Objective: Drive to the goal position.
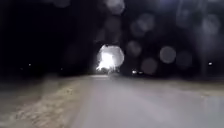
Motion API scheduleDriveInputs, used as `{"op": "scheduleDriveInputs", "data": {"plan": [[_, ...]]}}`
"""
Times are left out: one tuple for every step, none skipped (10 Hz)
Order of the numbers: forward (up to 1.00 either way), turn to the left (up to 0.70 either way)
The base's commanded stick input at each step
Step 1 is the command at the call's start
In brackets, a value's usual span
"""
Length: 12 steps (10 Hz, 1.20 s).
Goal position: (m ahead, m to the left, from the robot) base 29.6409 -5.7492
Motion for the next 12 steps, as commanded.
{"op": "scheduleDriveInputs", "data": {"plan": [[1.00,0.14],[1.00,0.33],[1.00,0.39],[1.00,0.14],[1.00,0.00],[1.00,0.00],[1.00,0.00],[1.00,0.00],[1.00,0.00],[1.00,0.00],[1.00,0.00],[1.00,0.00]]}}
